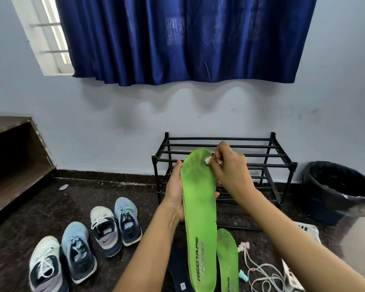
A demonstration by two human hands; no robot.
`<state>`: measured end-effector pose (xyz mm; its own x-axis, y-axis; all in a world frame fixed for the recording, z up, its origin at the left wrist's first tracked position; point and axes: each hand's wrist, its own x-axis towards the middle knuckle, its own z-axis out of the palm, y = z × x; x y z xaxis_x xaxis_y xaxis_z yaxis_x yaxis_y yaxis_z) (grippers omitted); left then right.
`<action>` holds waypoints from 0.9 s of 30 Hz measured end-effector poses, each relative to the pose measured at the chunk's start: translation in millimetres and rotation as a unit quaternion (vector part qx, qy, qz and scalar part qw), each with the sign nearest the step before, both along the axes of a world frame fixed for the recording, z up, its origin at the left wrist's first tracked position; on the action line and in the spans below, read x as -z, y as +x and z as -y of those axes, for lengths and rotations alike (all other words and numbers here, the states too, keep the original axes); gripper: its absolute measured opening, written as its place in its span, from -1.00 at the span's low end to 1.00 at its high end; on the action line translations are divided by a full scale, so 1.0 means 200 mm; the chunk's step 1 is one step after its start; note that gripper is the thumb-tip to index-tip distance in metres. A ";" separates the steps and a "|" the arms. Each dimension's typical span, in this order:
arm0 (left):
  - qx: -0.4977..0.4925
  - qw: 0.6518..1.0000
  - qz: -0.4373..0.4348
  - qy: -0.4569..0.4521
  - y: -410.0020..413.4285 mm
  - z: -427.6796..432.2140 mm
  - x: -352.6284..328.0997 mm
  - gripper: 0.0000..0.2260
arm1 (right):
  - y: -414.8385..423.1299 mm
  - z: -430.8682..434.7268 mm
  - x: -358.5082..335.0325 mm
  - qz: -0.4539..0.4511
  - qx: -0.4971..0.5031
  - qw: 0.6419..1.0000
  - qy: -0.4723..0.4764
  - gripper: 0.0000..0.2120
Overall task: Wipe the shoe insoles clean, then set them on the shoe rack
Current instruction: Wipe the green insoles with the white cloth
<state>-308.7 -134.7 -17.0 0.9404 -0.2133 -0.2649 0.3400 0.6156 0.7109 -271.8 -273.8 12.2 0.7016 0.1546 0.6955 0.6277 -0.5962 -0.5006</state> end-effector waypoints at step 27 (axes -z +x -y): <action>-0.044 0.970 -0.192 0.142 0.49 0.07 1.36 -0.62 | 0.34 0.42 1.30 -0.379 0.147 0.901 0.152 -0.83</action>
<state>-211.6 -148.7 -289.4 0.7719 -0.0043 -0.6358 0.5685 0.4525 0.6871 -203.7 -357.2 -248.1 0.9723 -0.2327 -0.0219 -0.1261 -0.4433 -0.8875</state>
